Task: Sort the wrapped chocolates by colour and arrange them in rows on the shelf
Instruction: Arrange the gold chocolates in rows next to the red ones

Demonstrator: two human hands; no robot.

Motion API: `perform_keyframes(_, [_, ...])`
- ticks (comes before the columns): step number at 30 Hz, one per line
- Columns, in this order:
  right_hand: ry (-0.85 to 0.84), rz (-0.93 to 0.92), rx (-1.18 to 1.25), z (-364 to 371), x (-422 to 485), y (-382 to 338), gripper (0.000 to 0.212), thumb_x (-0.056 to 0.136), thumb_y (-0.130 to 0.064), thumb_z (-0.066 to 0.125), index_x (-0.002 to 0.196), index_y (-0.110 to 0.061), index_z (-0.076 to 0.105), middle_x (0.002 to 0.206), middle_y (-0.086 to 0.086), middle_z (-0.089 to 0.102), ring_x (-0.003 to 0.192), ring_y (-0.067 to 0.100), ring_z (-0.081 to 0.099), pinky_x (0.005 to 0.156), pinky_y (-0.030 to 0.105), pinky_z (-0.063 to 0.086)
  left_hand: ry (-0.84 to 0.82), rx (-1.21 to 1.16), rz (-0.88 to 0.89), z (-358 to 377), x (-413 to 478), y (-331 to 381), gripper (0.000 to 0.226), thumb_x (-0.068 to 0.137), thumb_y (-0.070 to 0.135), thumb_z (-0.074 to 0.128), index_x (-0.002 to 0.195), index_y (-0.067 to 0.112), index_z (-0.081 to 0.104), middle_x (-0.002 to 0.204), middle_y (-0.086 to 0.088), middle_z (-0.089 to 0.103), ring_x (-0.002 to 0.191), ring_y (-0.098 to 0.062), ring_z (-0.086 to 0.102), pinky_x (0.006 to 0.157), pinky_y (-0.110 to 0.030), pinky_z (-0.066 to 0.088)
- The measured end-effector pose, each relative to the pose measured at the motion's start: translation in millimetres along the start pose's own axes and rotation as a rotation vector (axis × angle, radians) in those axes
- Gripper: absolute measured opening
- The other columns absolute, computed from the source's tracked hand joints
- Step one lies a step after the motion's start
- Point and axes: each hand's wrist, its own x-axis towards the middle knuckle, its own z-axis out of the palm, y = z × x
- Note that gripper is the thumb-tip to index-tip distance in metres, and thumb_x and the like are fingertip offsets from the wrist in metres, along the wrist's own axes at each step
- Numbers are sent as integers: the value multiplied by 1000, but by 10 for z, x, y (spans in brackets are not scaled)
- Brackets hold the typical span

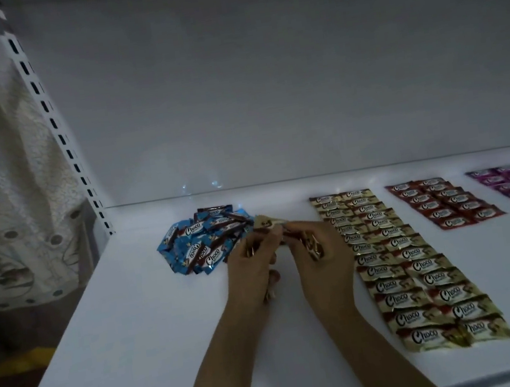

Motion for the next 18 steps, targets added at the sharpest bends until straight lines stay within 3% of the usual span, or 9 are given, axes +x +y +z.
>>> perform_keyframes(3, [-4, 97, 34, -9, 0, -52, 37, 82, 12, 56, 101, -19, 65, 96, -14, 63, 90, -4, 59, 80, 8, 43, 48, -76, -43, -13, 15, 0, 8, 90, 17, 65, 82, 17, 65, 67, 0, 48, 56, -9, 42, 41, -18, 33])
perform_keyframes(5, [-13, 275, 155, -34, -9, -105, 30, 85, 7, 56, 95, -20, 63, 84, -10, 64, 71, 2, 59, 67, 16, 46, 47, -128, -52, -20, 7, 0, 7, 90, 16, 64, 83, 17, 66, 66, 1, 49, 56, -7, 42, 41, -18, 33])
perform_keyframes(7, [-64, 487, 346, -63, 18, -169, 16, 90, -4, 58, 93, -17, 66, 74, 5, 63, 46, 10, 48, 52, 27, 43, 25, -147, -50, -27, -5, 17, 7, 90, 17, 64, 83, 16, 64, 67, 2, 51, 55, -7, 42, 41, -18, 32])
perform_keyframes(9, [-108, 629, 528, -81, 46, -187, 12, 91, -9, 59, 88, -13, 69, 69, 14, 58, 36, 10, 36, 51, 30, 45, -11, -140, -34, -29, -23, 20, 7, 91, 16, 62, 84, 16, 62, 70, 2, 53, 53, -5, 41, 40, -17, 30])
perform_keyframes(12, [-79, 710, 674, -86, 66, -150, 28, 90, -7, 60, 67, -20, 69, 65, 14, 49, 36, 9, 33, 57, 28, 51, -18, -149, -11, -29, -30, 27, 10, 91, 15, 62, 81, 18, 61, 64, 5, 50, 50, -4, 39, 36, -15, 28])
perform_keyframes(14, [-53, 761, 726, -95, 73, -144, 27, 90, -5, 60, 66, -16, 65, 65, 14, 48, 34, 8, 32, 58, 25, 52, -1, -261, -21, -50, -20, 53, 6, 89, 13, 60, 92, 17, 64, 66, 4, 52, 50, -4, 41, 35, -15, 29])
perform_keyframes(18, [-69, 787, 757, -104, 76, -171, 19, 91, -3, 58, 74, -12, 61, 68, 15, 50, 31, 6, 30, 60, 27, 53, 3, -728, -146, -107, -18, 79, 47, 84, 5, 50, 131, 9, 51, 82, -3, 65, 52, -4, 48, 38, -13, 37])
